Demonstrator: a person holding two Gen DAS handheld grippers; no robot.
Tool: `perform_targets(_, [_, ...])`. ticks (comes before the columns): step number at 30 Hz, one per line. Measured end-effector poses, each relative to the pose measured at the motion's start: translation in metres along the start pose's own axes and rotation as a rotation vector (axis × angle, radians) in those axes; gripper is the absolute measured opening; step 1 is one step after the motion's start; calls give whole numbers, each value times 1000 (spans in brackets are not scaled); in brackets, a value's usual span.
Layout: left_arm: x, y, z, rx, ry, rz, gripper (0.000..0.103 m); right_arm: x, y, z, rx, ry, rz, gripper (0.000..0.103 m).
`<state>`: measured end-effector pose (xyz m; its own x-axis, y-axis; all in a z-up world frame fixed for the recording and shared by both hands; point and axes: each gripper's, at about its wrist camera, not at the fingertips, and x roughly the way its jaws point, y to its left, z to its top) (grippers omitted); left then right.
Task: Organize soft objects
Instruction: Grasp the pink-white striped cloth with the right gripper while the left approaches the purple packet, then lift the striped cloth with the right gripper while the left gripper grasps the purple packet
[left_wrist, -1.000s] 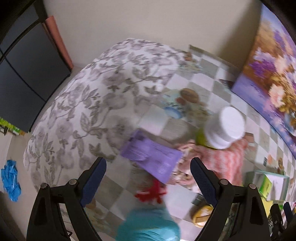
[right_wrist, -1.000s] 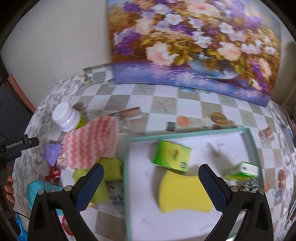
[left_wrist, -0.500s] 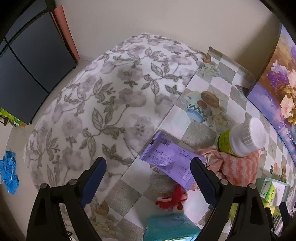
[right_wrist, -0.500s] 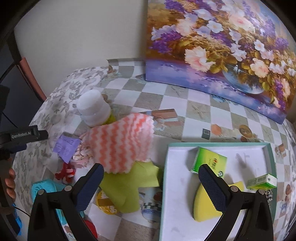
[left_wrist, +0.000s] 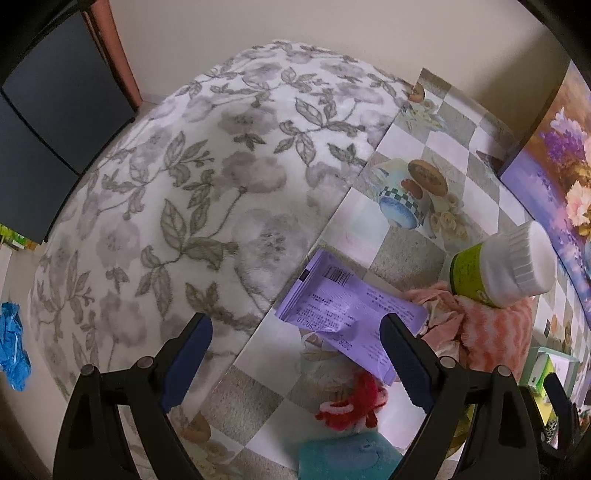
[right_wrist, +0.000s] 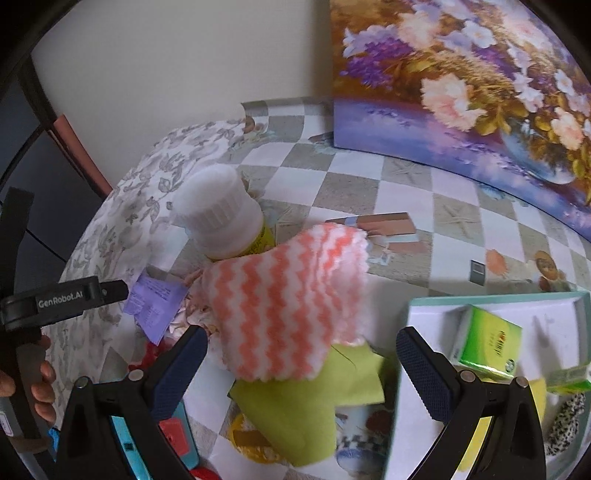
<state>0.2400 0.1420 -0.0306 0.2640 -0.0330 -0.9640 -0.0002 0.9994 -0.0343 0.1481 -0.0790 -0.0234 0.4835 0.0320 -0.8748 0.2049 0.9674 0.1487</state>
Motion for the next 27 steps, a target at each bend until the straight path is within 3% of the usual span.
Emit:
perform_targets(3, [10, 0, 2, 6, 17, -42, 92, 9, 2, 4, -2, 4, 7, 102])
perform_targets(15, [31, 5, 9, 8, 59, -155, 92, 26, 18, 12, -64, 15, 33, 73])
perform_targets(23, [30, -6, 10, 39, 67, -180, 92, 31, 15, 10, -64, 31, 44, 37])
perform_targets(27, [35, -15, 12, 32, 75, -216, 92, 25, 12, 8, -56, 21, 57, 24])
